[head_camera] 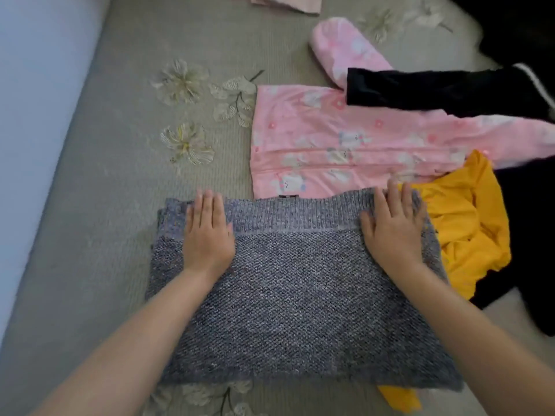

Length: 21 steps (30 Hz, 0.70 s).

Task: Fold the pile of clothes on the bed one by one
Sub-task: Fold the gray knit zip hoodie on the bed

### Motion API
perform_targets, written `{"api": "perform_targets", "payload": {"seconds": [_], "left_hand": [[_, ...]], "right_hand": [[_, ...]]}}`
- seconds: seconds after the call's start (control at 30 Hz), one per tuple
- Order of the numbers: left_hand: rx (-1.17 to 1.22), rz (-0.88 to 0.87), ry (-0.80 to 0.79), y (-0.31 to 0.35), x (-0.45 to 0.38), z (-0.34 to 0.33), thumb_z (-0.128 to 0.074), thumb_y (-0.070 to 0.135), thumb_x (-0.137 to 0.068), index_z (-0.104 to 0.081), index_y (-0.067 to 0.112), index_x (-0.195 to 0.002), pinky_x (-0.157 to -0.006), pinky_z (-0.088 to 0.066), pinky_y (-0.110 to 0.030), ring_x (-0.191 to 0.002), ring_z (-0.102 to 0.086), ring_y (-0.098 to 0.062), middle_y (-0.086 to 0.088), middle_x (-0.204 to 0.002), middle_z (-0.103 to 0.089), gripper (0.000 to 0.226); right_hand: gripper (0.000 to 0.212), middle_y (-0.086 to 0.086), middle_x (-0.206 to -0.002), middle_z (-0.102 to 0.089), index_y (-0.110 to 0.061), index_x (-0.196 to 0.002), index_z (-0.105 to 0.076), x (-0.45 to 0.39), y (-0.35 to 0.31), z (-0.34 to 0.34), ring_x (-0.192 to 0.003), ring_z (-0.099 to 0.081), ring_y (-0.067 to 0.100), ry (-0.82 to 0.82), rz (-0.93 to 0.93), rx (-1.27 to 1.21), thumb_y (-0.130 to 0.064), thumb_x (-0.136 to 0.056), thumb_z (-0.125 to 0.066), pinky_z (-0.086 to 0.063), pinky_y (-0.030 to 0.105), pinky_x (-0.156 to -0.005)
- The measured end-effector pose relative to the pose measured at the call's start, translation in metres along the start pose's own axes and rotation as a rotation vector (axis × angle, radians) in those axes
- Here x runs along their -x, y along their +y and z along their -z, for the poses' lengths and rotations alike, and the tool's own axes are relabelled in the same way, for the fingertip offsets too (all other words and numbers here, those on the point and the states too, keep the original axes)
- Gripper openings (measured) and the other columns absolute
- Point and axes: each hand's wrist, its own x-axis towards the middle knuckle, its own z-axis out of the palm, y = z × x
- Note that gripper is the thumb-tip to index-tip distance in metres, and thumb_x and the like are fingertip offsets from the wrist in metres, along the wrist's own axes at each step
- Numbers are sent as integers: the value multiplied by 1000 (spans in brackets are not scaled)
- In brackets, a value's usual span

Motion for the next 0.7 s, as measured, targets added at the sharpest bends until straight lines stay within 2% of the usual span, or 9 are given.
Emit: {"api": "perform_targets", "payload": {"seconds": [0.07,0.13,0.2,0.3,0.4,0.5,0.53,0.6,0.7], "left_hand": [[123,-105,-1,17,18,-14,-36,26,-91,-19,-7,-139,-112,0,-41,-136,3,-29,-14,-144,1,61],[144,-187,9,26,30,-27,-37,32,-88,-31,-8,-135,-107,-8,-51,-132,-5,-36,-19,-143,-8,62],[73,-181,-46,26,32,-37,-28,43,-85,-34,0,-137,-106,-4,-53,-133,-3,-33,-23,-146,-16,67],[-36,-97,-171,22,28,-49,-9,58,-78,-23,18,-144,-108,14,-42,-138,9,-21,-15,-153,-8,78],[-84,-51,-191,24,21,-58,-2,58,-74,-17,20,-146,-109,15,-41,-142,4,-25,-12,-154,-5,82],[-119,-32,-237,25,18,-58,-1,58,-76,-10,22,-146,-109,15,-41,-142,7,-24,-11,-155,0,80],[-122,-30,-267,24,18,-56,-6,58,-81,-8,22,-147,-109,15,-42,-142,8,-23,-10,-155,2,75],[-48,-46,-318,23,17,-48,-20,51,-90,-9,21,-147,-110,14,-42,-142,9,-22,-10,-155,3,66],[181,-60,-242,13,30,-29,-33,38,-93,-24,10,-143,-112,6,-38,-142,-2,-22,-11,-153,-12,58]], "right_hand": [[49,25,-137,-42,-3,-125,-54,24,-6,-9,-129,-31,48,75,87,-37,-33,-90,-40,-12,63,-103],[53,25,-131,-49,-4,-121,-58,38,-6,-15,-123,-39,50,64,111,13,-36,-87,-33,-16,66,-99],[58,22,-134,-48,-9,-127,-54,39,0,-22,-127,-38,46,-15,75,46,-41,-86,-28,-12,61,-103],[69,13,-145,-36,-18,-138,-39,32,9,-38,-137,-25,35,-136,45,75,-51,-84,-13,-1,54,-110],[72,10,-147,-33,-19,-141,-34,21,6,-53,-138,-23,32,-176,28,94,-52,-82,-8,0,52,-111],[71,8,-149,-30,-20,-142,-31,17,4,-55,-139,-21,31,-186,13,95,-53,-84,-7,1,51,-111],[67,8,-150,-28,-20,-143,-29,19,4,-54,-140,-19,30,-190,5,92,-53,-87,-11,3,50,-111],[55,10,-149,-31,-15,-141,-33,26,4,-49,-138,-23,30,-151,27,51,-44,-94,-30,-1,51,-111],[39,21,-130,-52,1,-121,-57,50,1,-38,-122,-46,42,50,121,-107,-18,-88,-51,-23,60,-103]]}}
